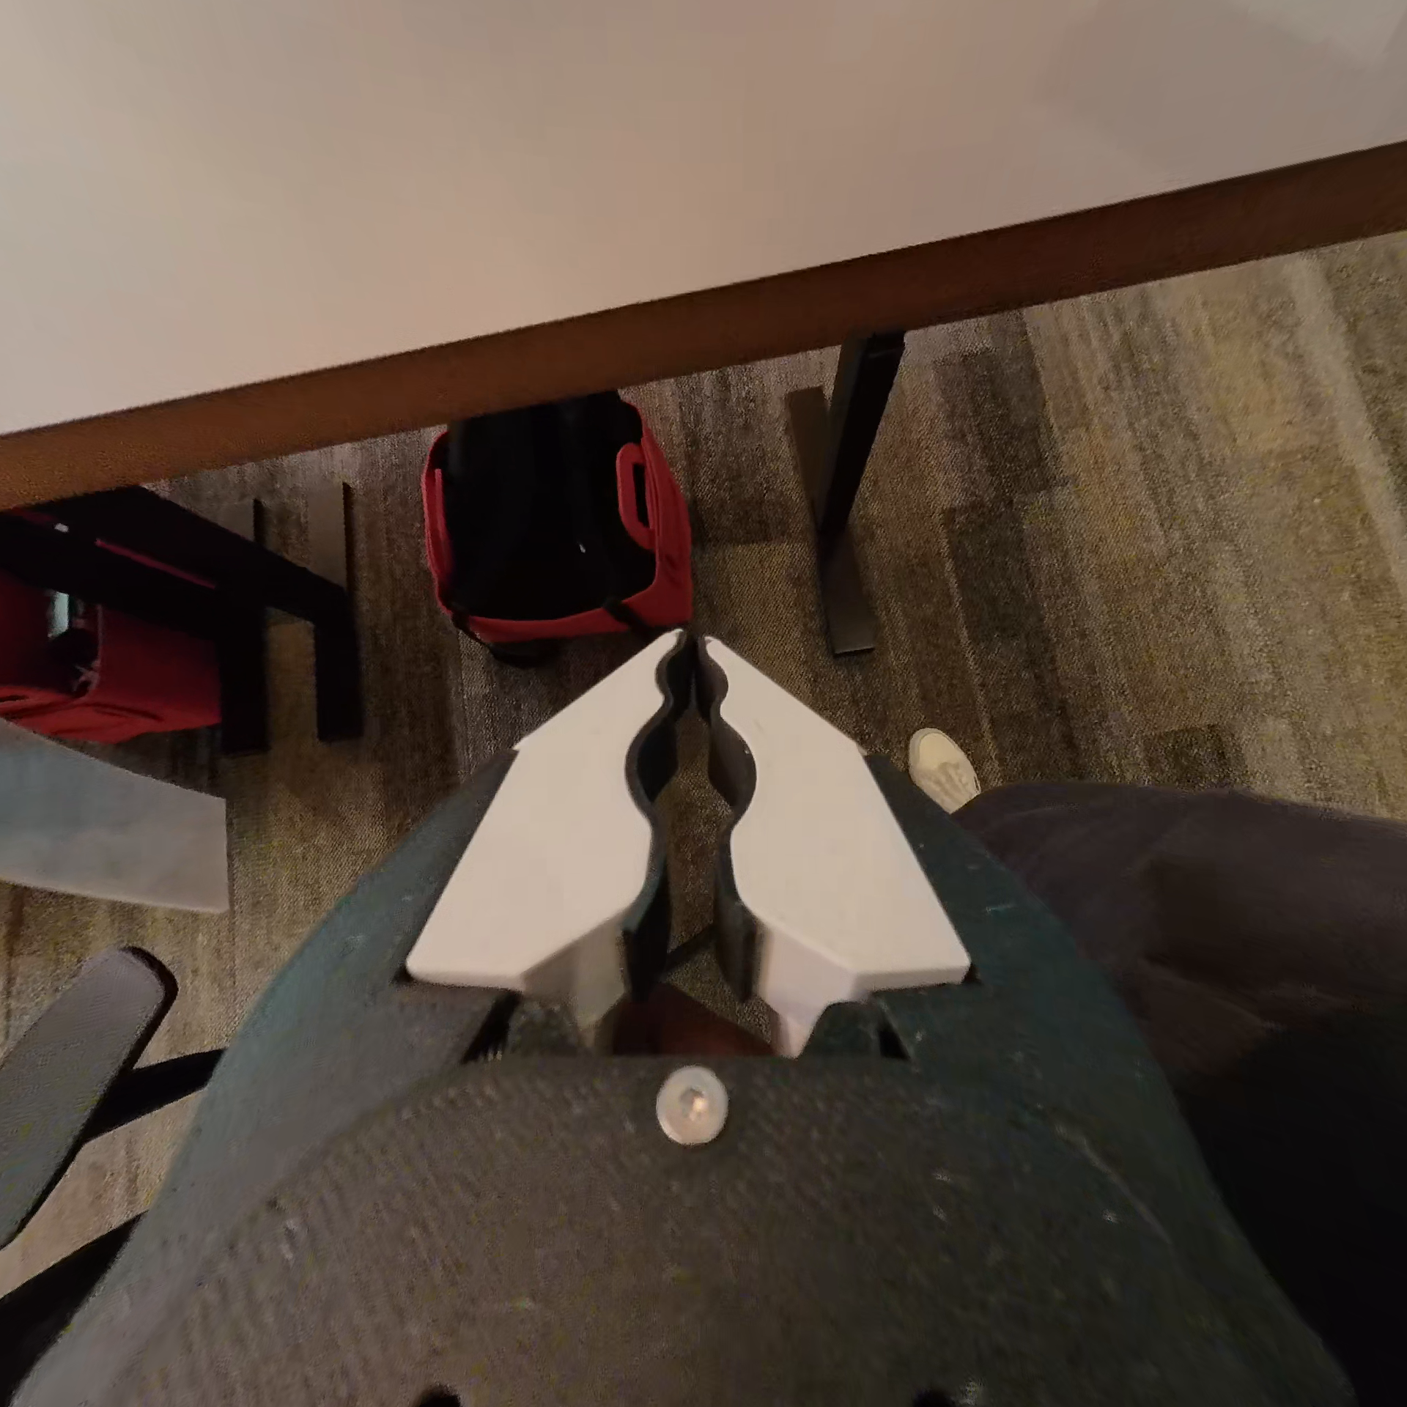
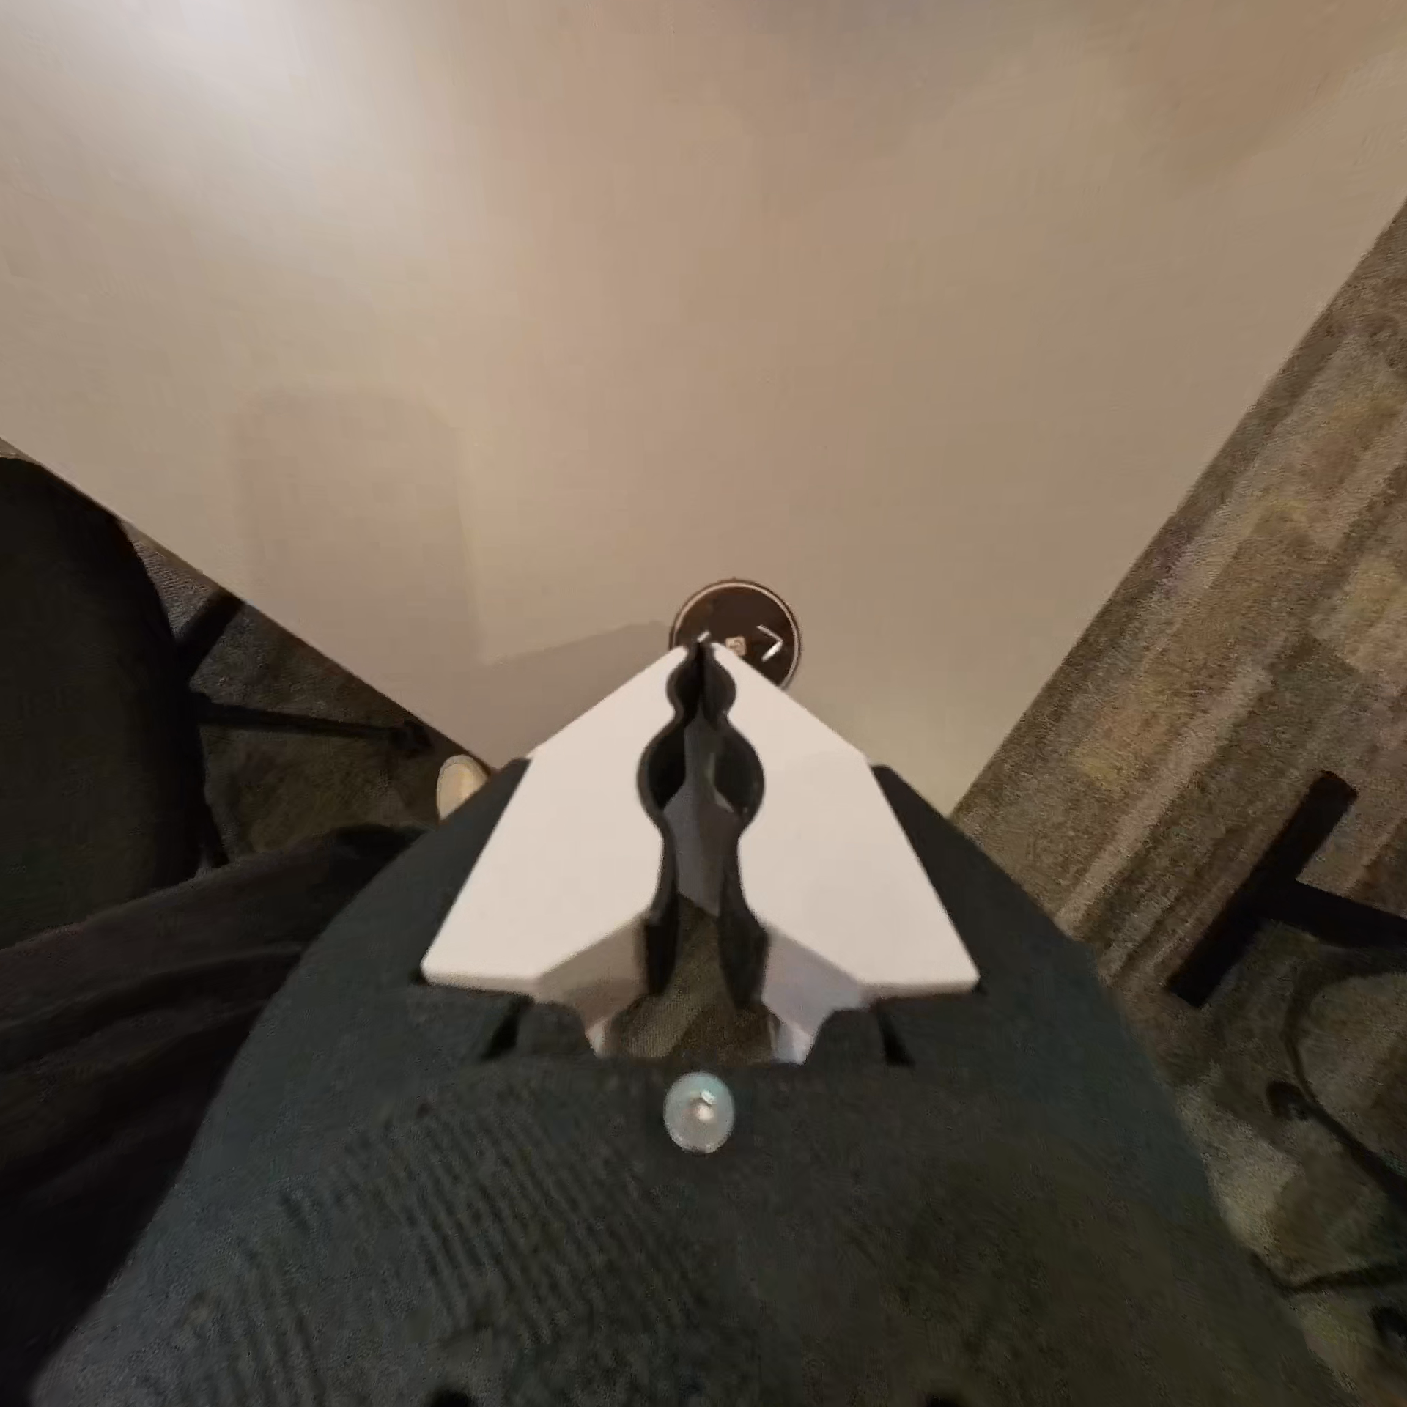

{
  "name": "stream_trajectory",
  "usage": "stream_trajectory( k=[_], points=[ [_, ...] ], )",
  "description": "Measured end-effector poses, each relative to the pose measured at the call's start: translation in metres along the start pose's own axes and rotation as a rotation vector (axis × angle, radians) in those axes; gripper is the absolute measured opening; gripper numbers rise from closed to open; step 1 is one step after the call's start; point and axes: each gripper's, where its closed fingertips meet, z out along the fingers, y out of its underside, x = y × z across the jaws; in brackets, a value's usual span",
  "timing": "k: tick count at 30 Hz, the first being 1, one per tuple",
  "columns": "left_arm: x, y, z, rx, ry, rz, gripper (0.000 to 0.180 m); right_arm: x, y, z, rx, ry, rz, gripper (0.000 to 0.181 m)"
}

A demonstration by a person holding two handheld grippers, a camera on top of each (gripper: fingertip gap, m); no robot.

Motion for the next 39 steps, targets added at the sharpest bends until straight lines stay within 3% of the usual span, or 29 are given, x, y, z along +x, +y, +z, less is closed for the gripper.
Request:
stream_trajectory(
  k=[13,21,31,36,39],
  points=[
    [0.007,0.008,0.022,-0.063,0.023,-0.01,0.0,0.001,0.001,0.0,0.007,-0.013,-0.05,0.0],
    [0.023,-0.004,0.026,-0.035,0.04,0.014,0.0,0.0,0.002,-0.001,-0.279,-0.136,-0.138,0.0],
    [0.026,0.007,0.02,-0.042,0.024,-0.031,0.0,0.0,0.0,-0.006,-0.481,-0.194,-0.285,0.0],
    [0.025,0.013,0.017,-0.053,0.016,-0.045,0.0,0.008,-0.009,-0.009,-0.388,-0.154,-0.325,0.0],
    [0.02,0.013,0.012,-0.047,0.0,-0.043,0.0,0.025,-0.03,-0.018,-0.236,-0.155,-0.142,0.0]
  ],
)
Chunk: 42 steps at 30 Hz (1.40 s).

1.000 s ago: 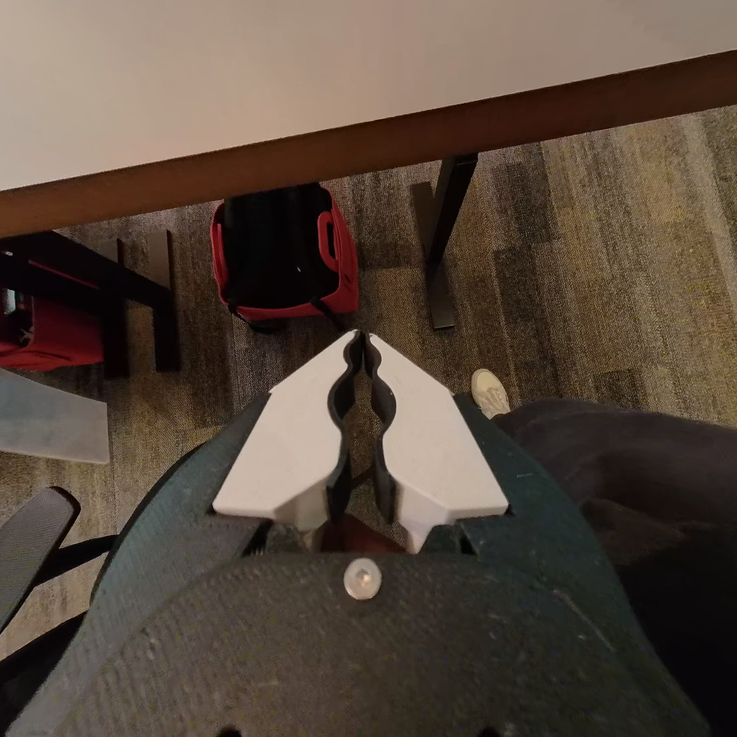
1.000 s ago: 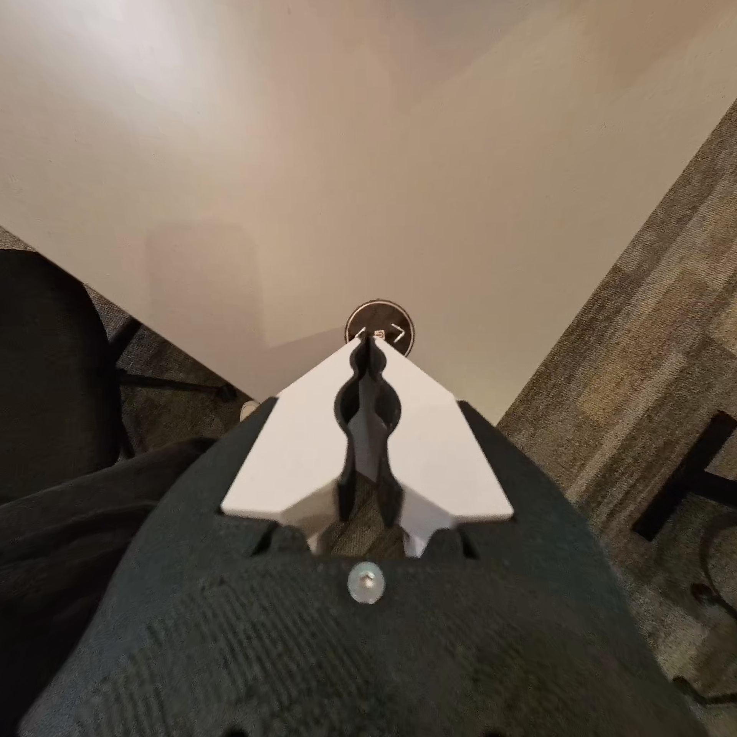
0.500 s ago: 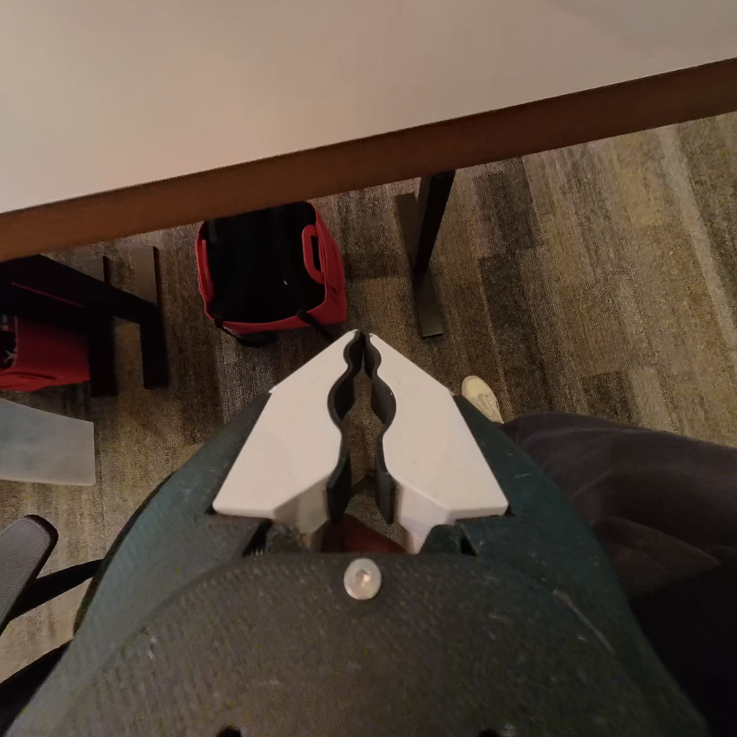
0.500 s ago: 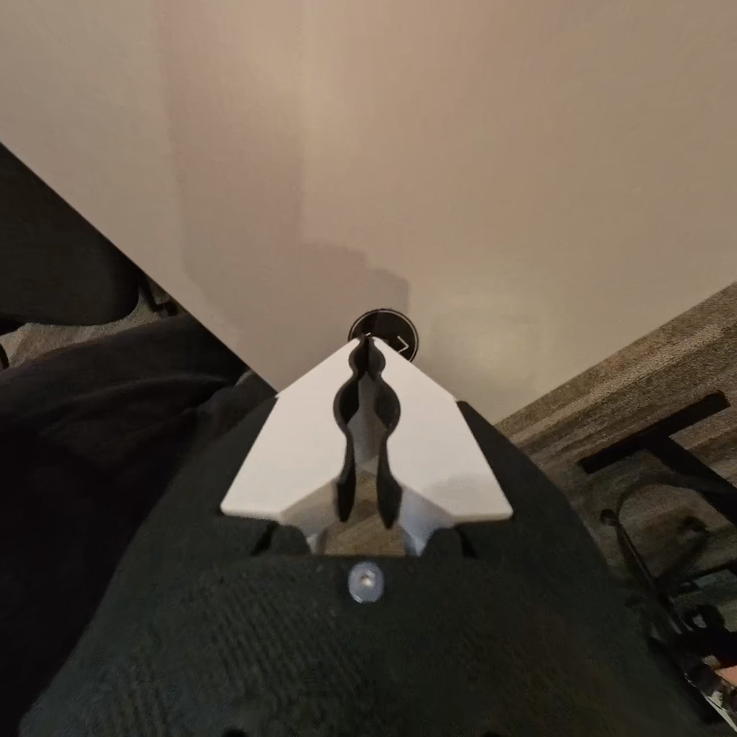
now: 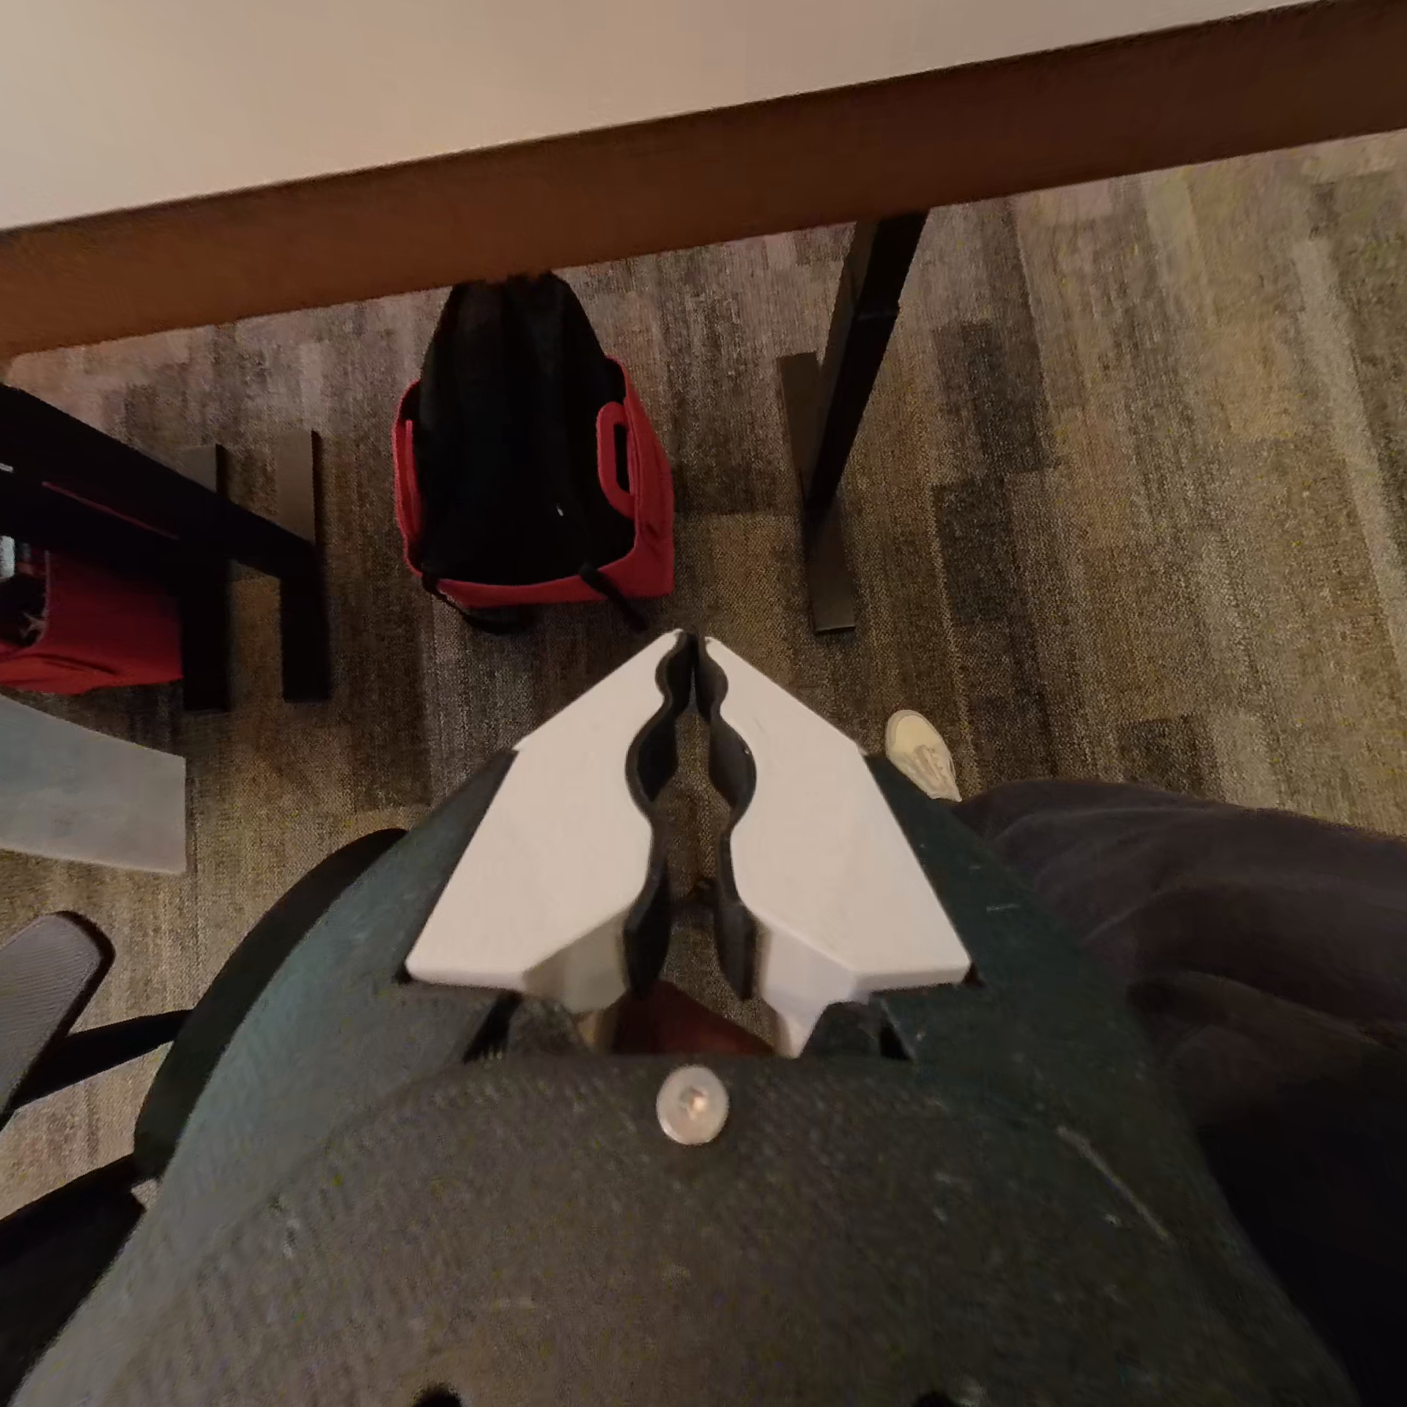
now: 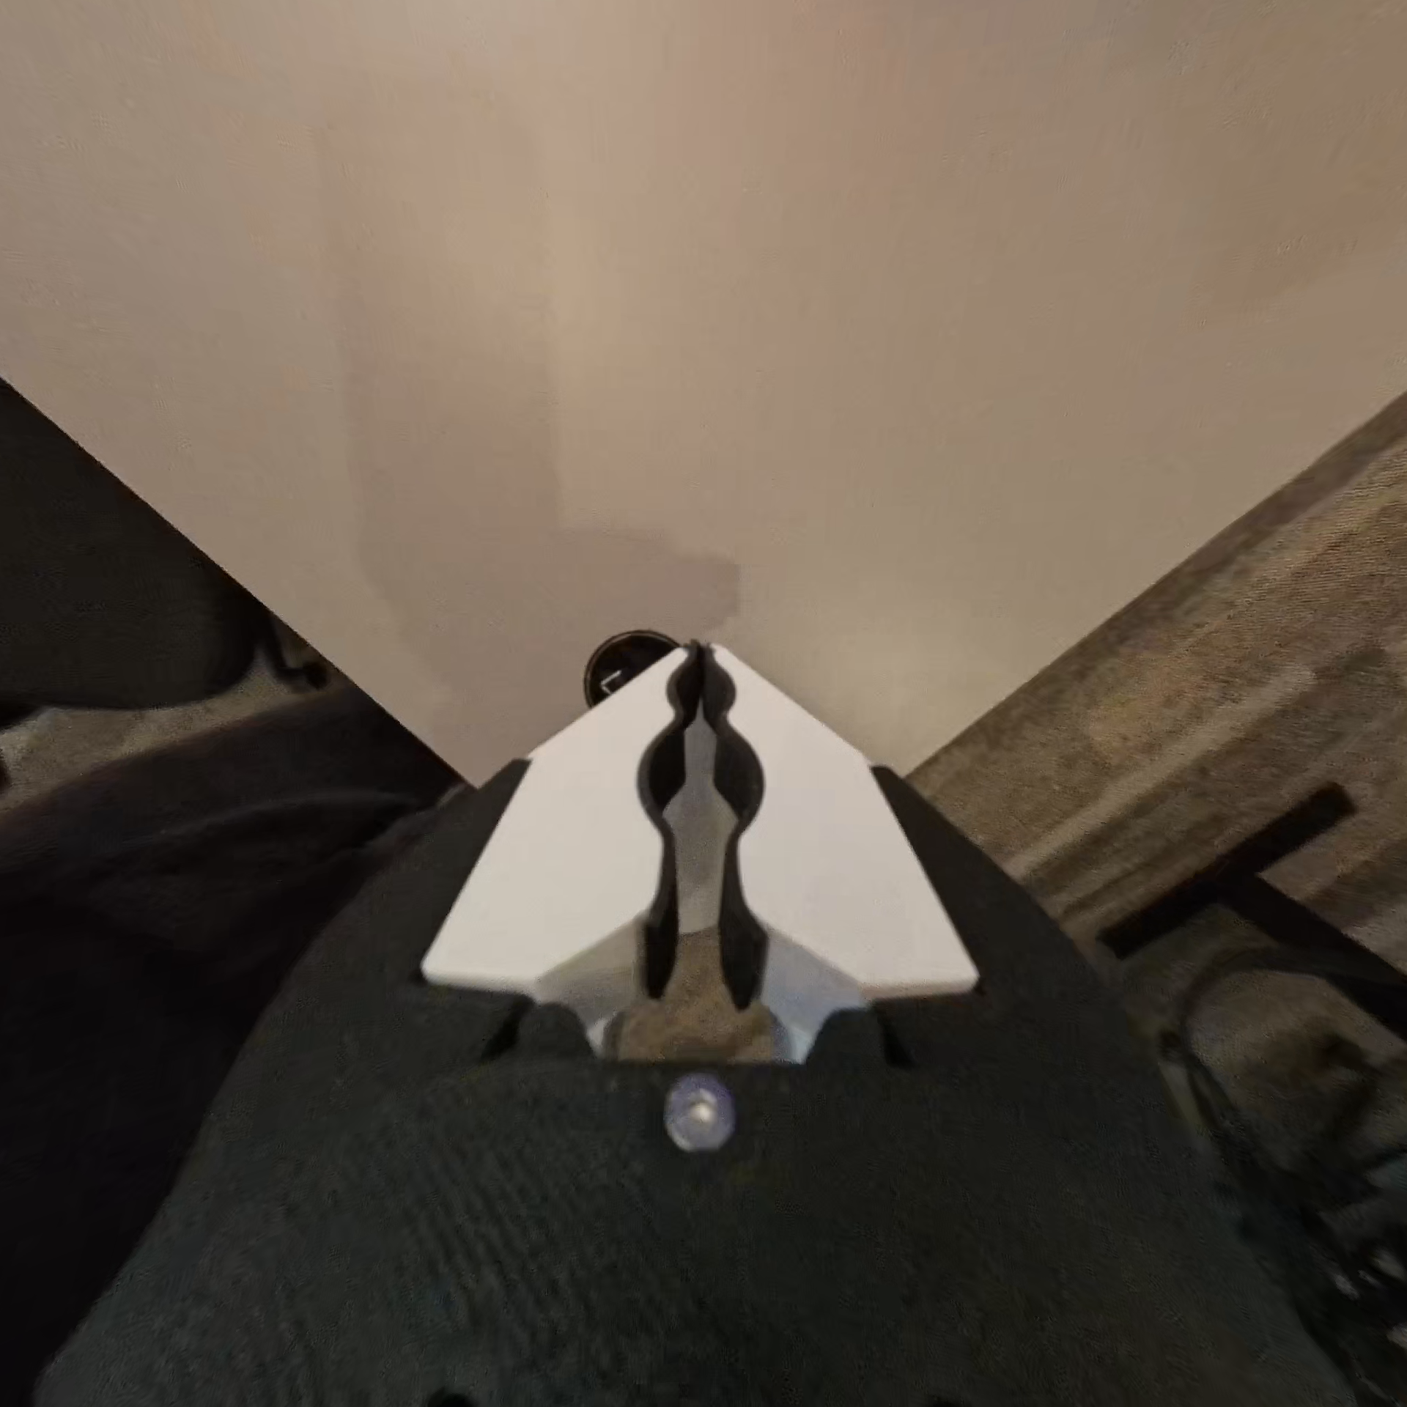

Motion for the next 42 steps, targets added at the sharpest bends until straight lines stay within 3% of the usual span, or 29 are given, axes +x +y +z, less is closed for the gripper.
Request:
stream_trajectory(
  k=[5,9,32,42],
  points=[
    [-0.006,0.01,0.004,-0.034,-0.006,-0.004,0.0,-0.012,0.027,0.008,-0.064,-0.063,-0.02,0.0],
    [-0.004,0.007,0.005,-0.03,0.0,-0.001,0.0,-0.014,0.018,0.01,-0.007,-0.105,0.022,0.0],
    [0.004,0.005,0.005,-0.018,0.016,0.015,0.0,-0.004,0.018,0.01,-0.137,0.008,-0.069,0.0],
    [0.008,0.006,0.005,-0.014,0.026,0.026,0.0,-0.004,0.019,0.012,-0.122,0.058,-0.092,0.0]
  ],
)
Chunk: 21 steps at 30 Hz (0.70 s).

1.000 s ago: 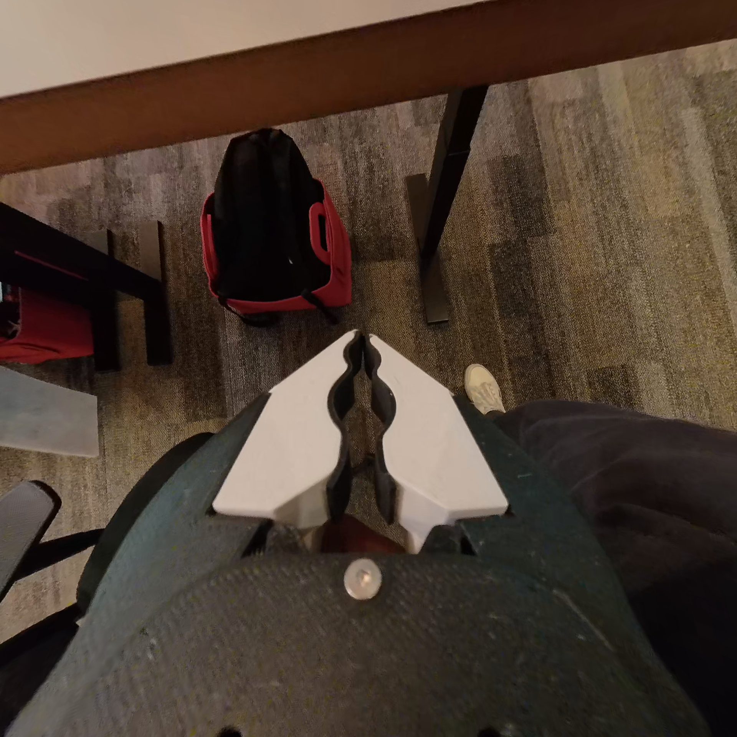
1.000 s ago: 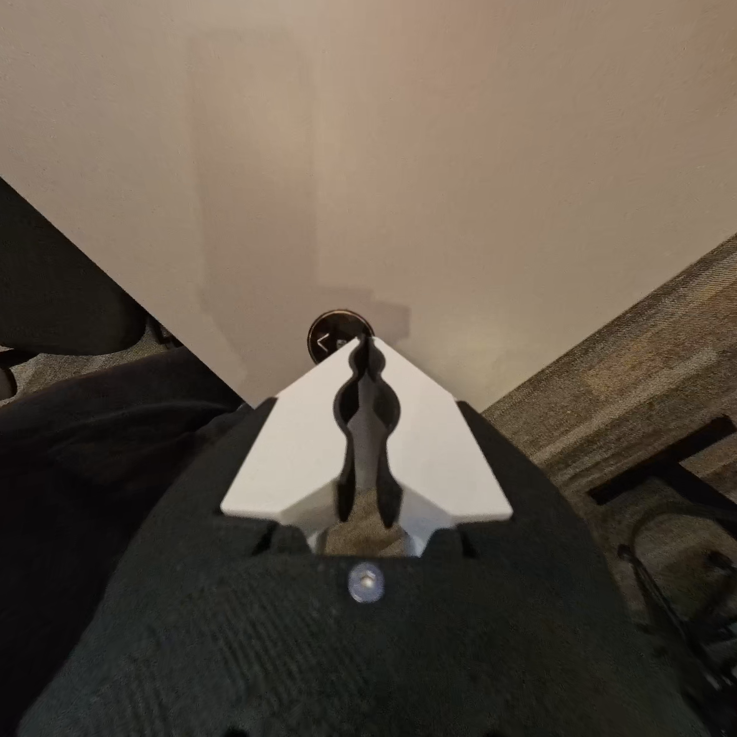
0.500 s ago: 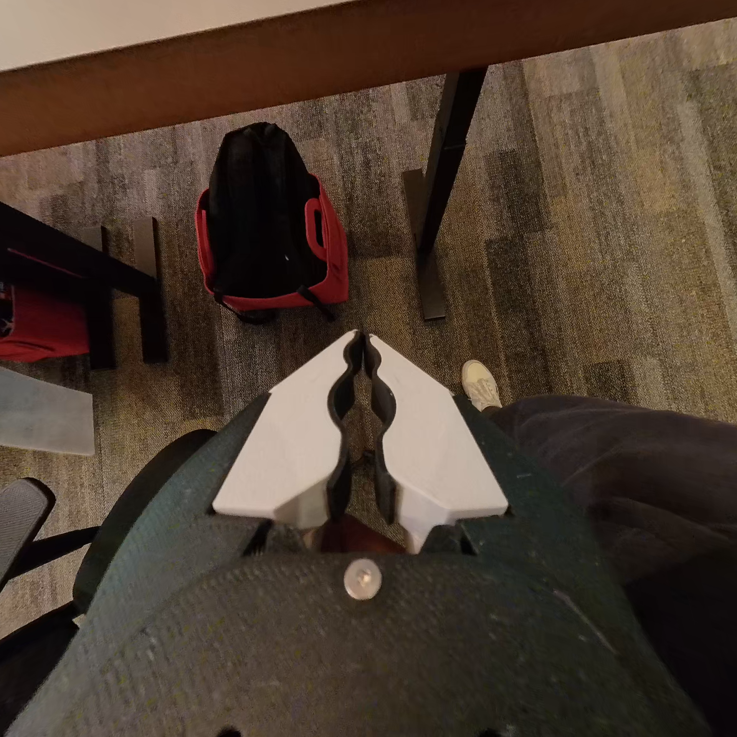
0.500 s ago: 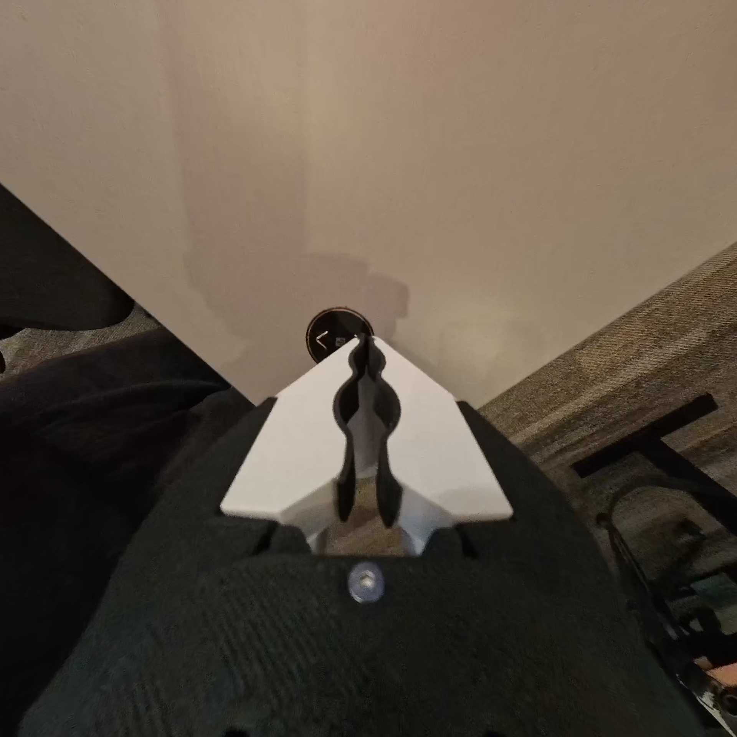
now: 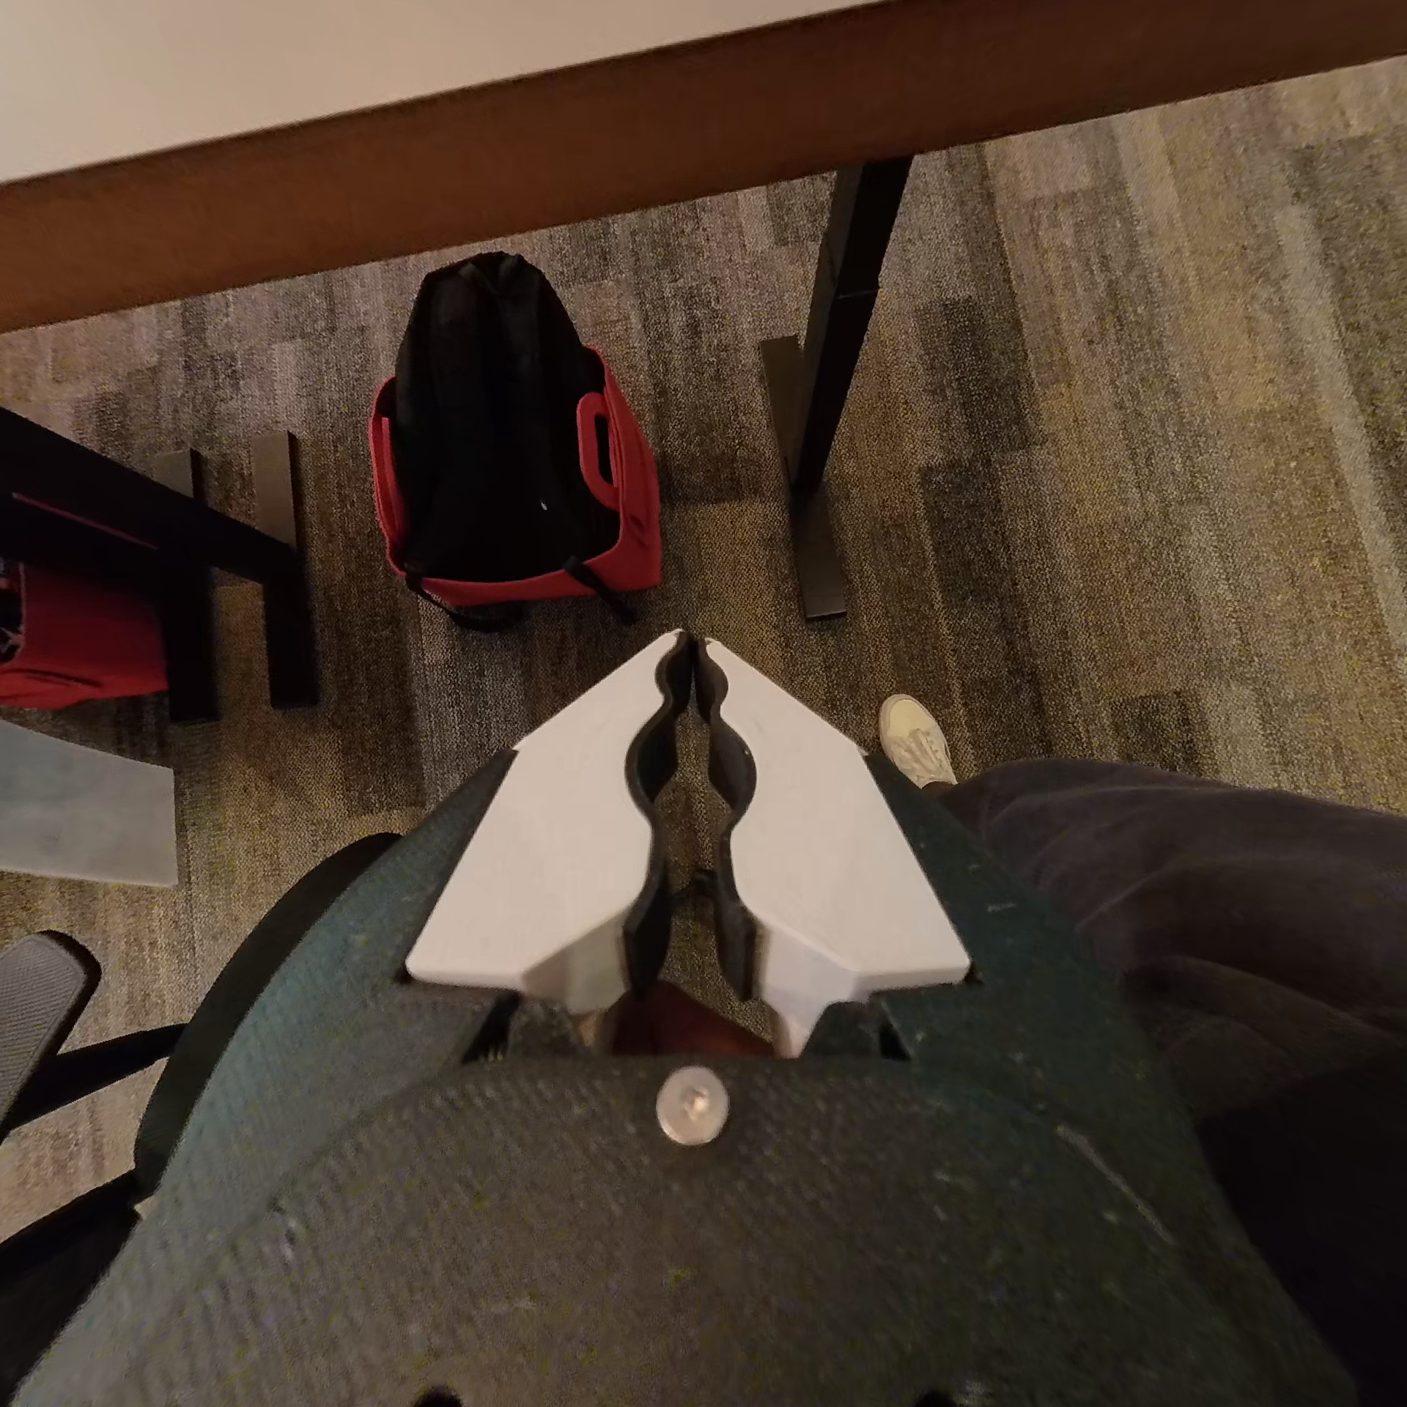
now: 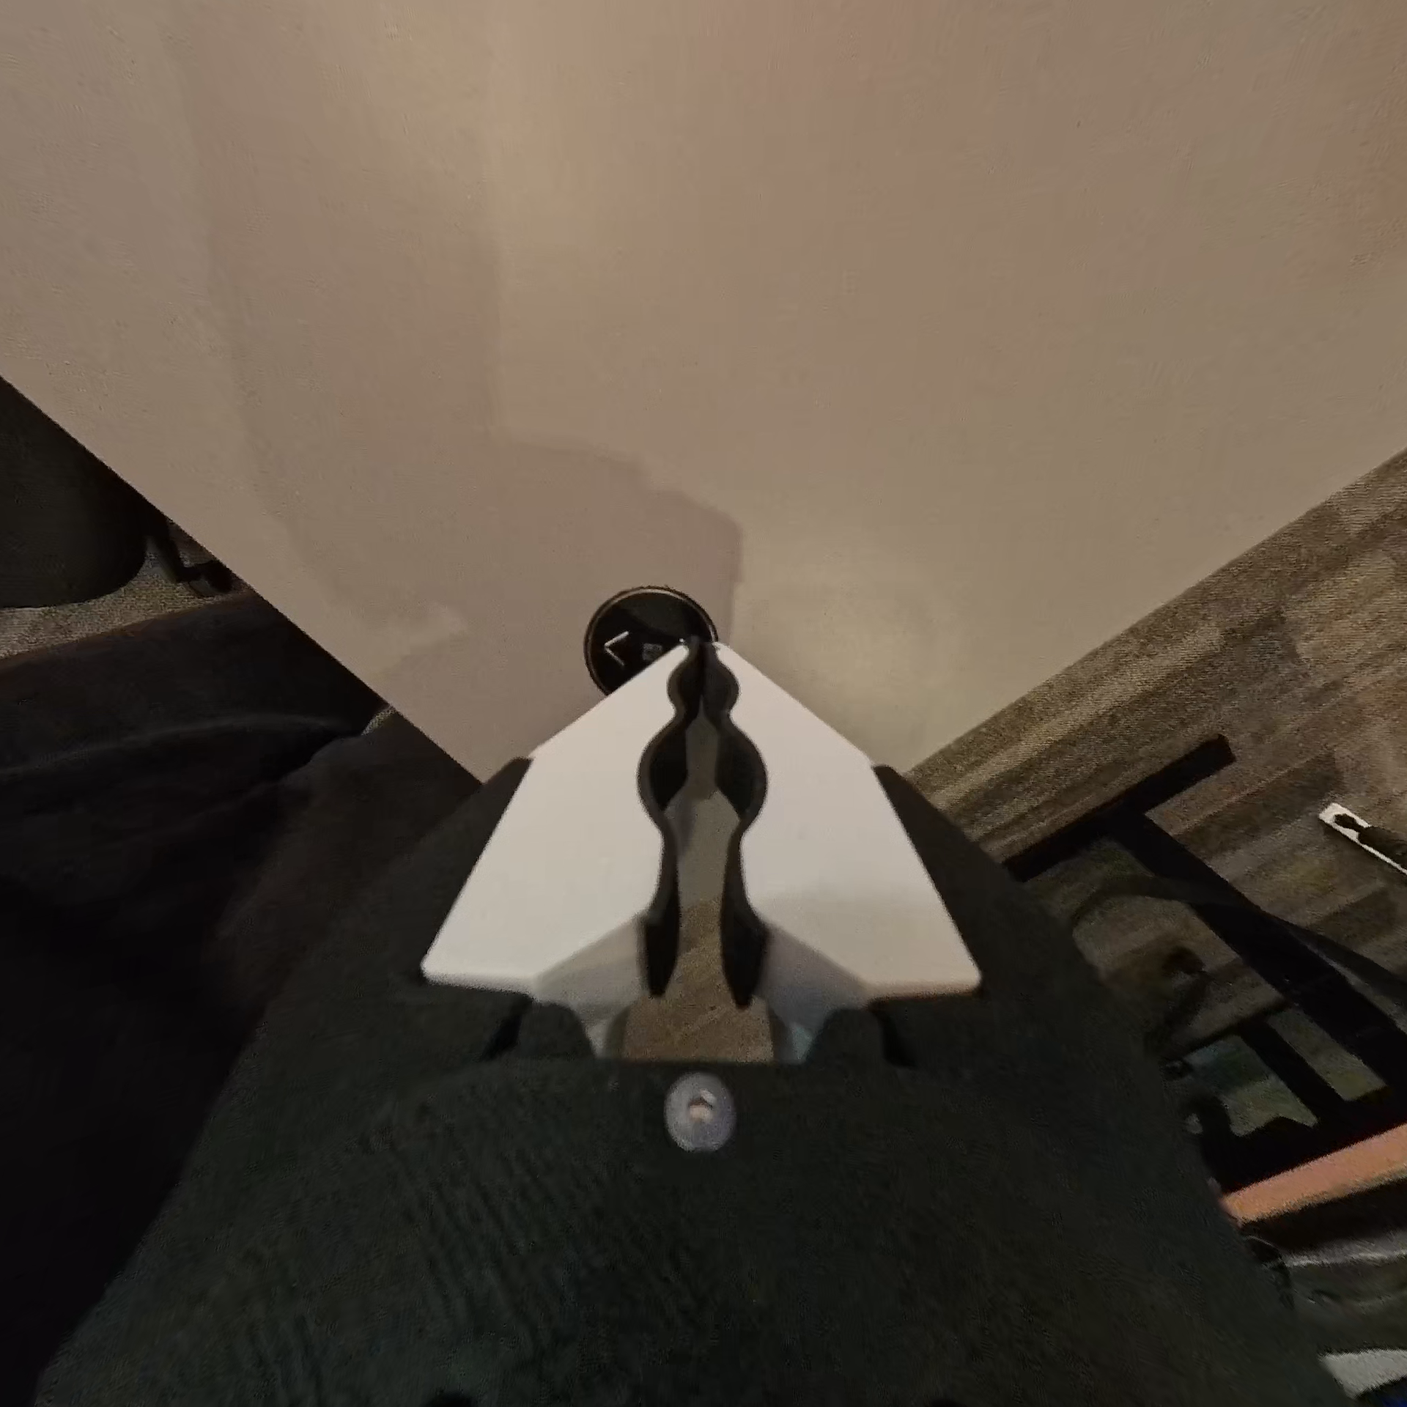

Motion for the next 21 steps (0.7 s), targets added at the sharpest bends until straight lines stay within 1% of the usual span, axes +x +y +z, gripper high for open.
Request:
stream_trajectory(
  k=[21],
  points=[
    [0.0,0.005,0.0,-0.02,-0.005,0.003,0.0,-0.001,0.003,0.019,0.015,-0.003,0.019,0.0]
  ],
)
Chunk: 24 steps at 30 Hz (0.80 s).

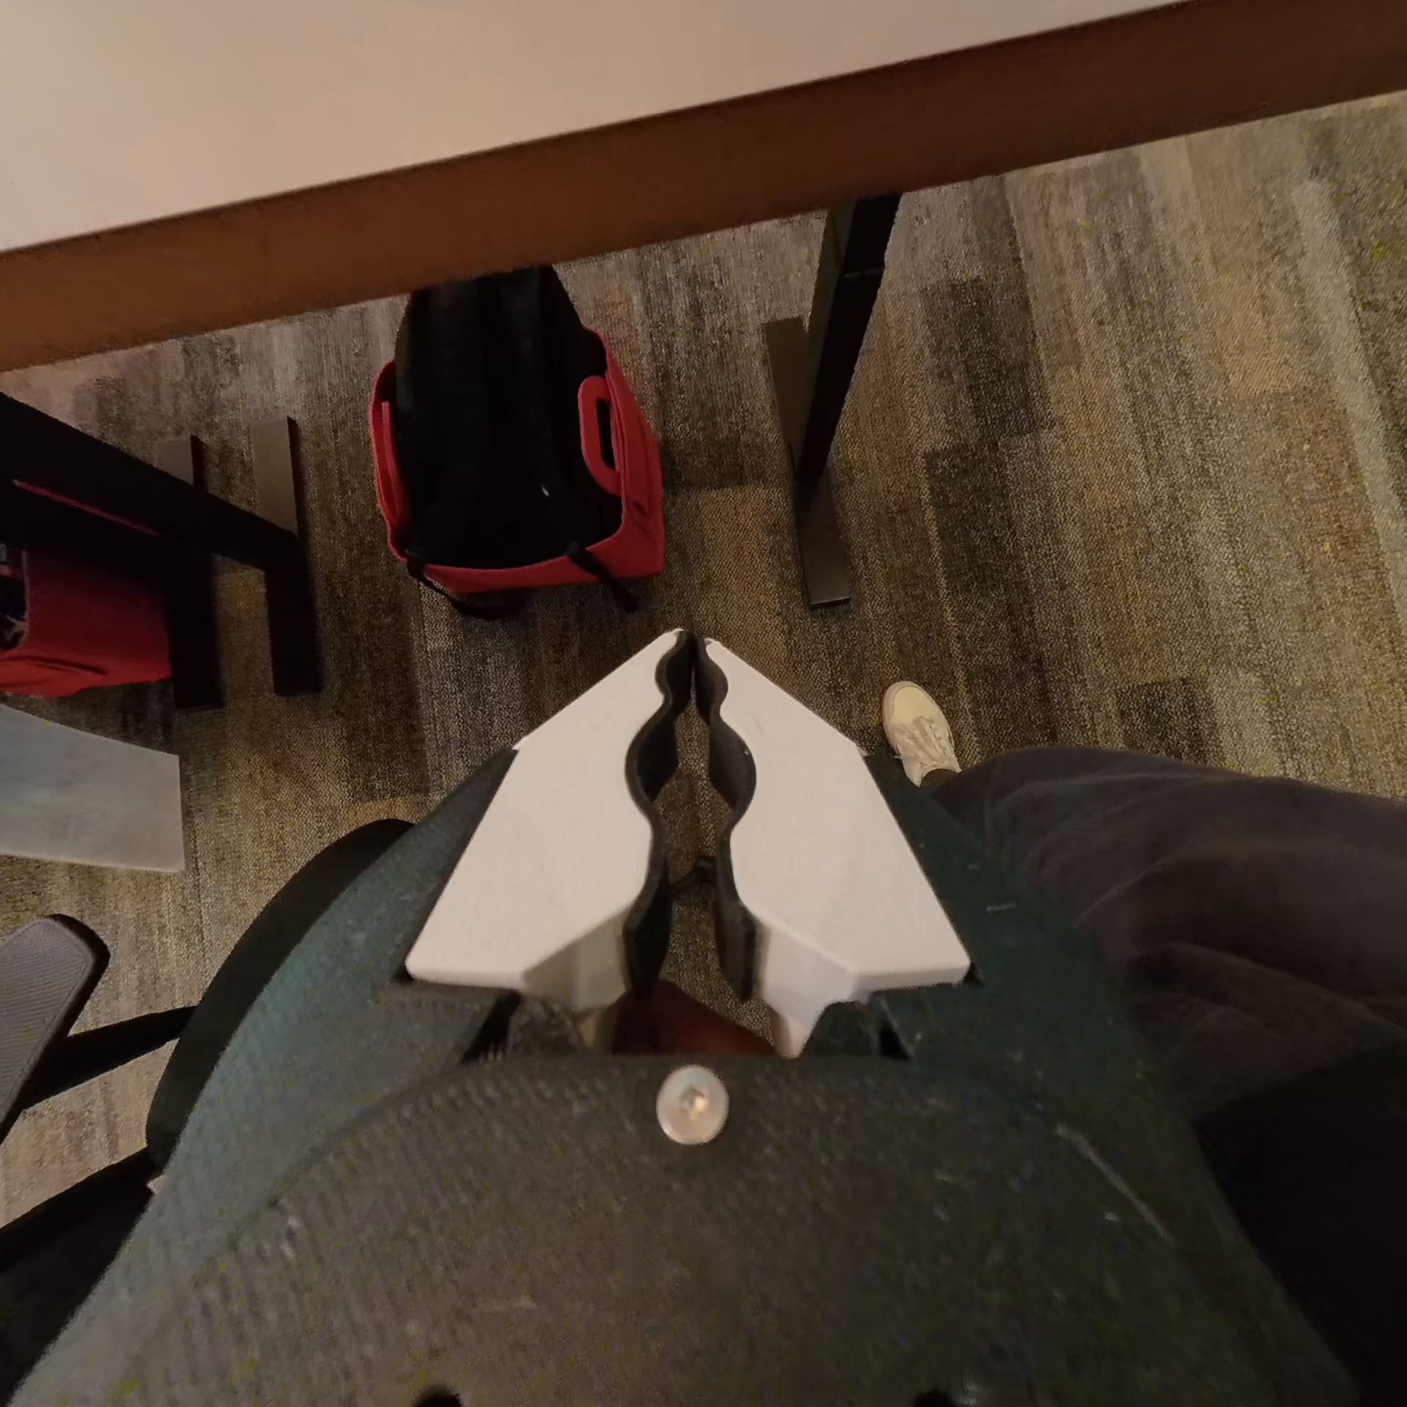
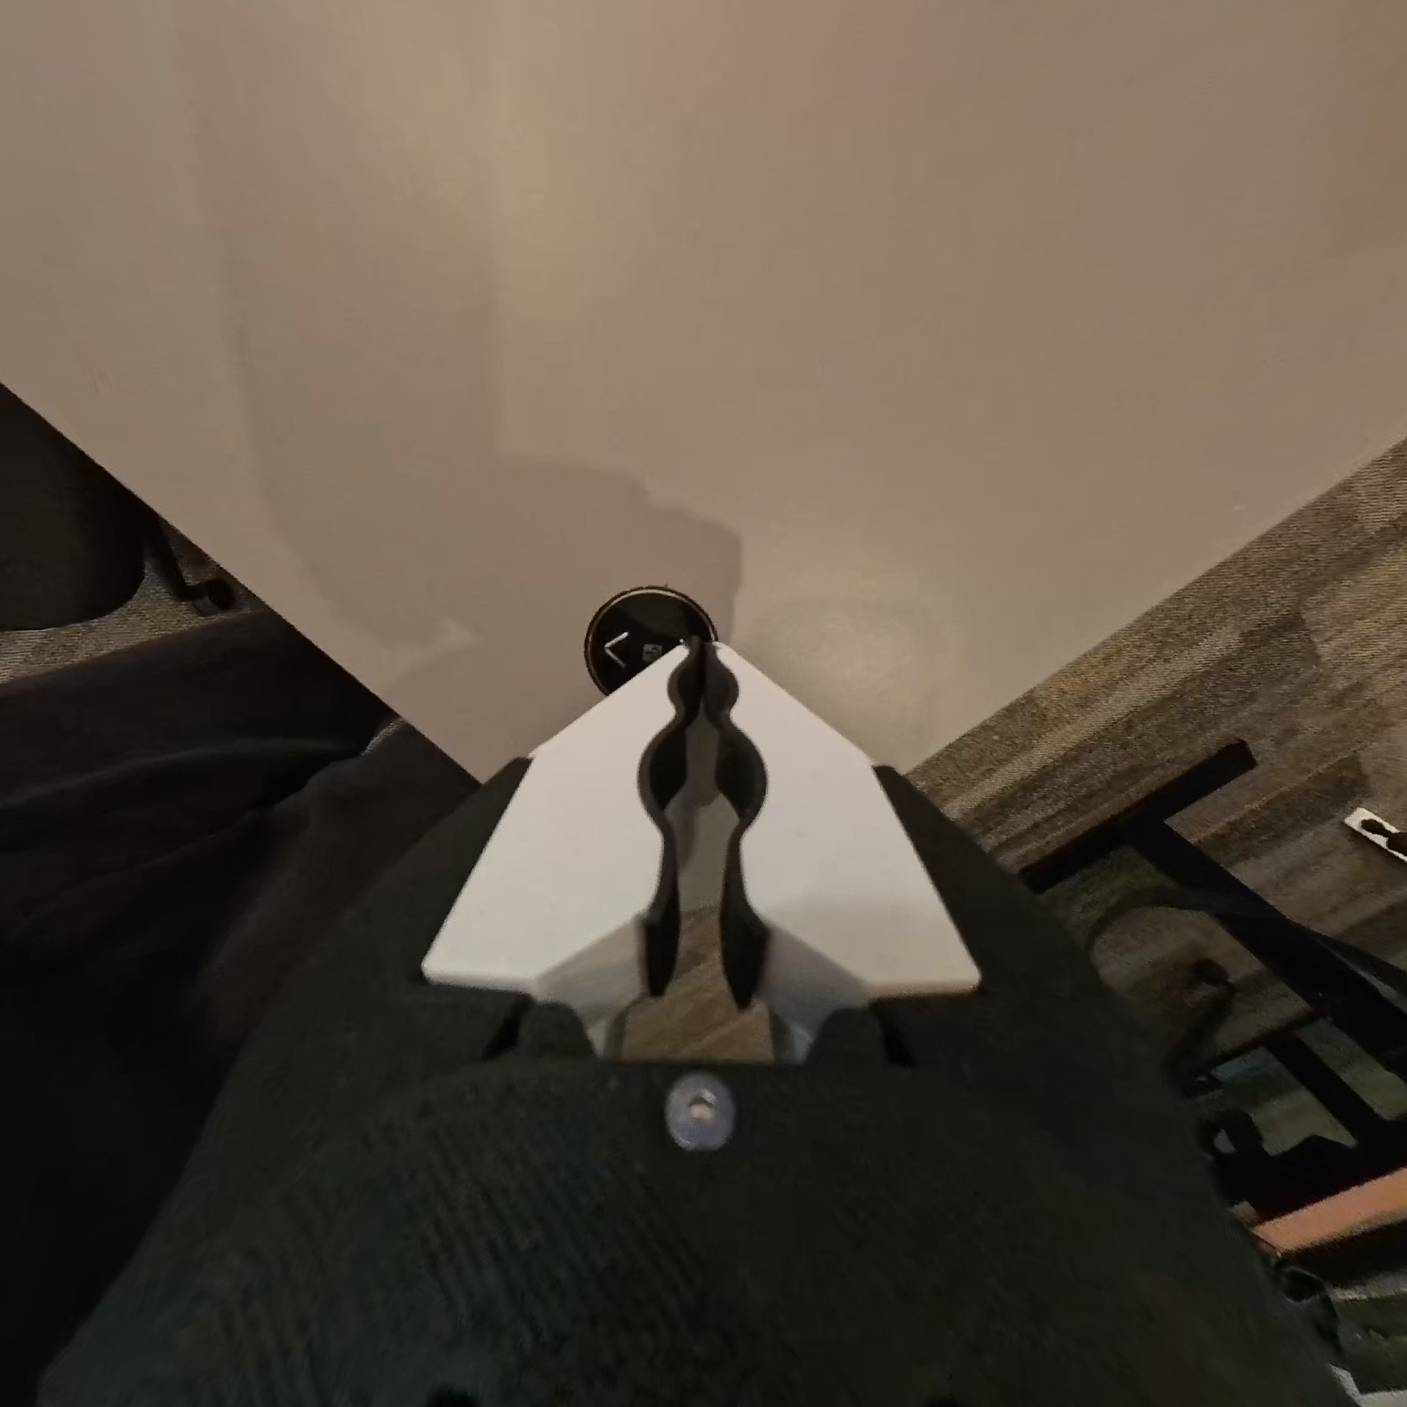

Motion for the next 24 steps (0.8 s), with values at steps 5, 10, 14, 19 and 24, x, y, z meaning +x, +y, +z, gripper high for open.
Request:
stream_trajectory(
  k=[5,10,14,19,24],
  points=[
    [-0.001,0.0,-0.001,-0.004,-0.001,0.003,0.0,0.0,0.001,0.006,-0.002,-0.014,0.01,0.0],
    [-0.007,0.002,-0.002,-0.008,-0.006,-0.007,0.0,0.0,0.002,0.013,-0.009,-0.023,0.021,0.0],
    [-0.012,0.004,-0.003,-0.009,-0.009,-0.013,0.0,-0.001,0.003,0.018,-0.022,-0.016,0.021,0.0],
    [-0.021,0.006,-0.005,-0.008,-0.013,-0.018,0.0,-0.001,0.004,0.024,-0.032,-0.022,0.043,0.0],
    [-0.032,0.008,-0.008,-0.006,-0.016,-0.025,0.0,-0.001,0.005,0.03,-0.03,-0.058,0.109,0.0]
  ],
)
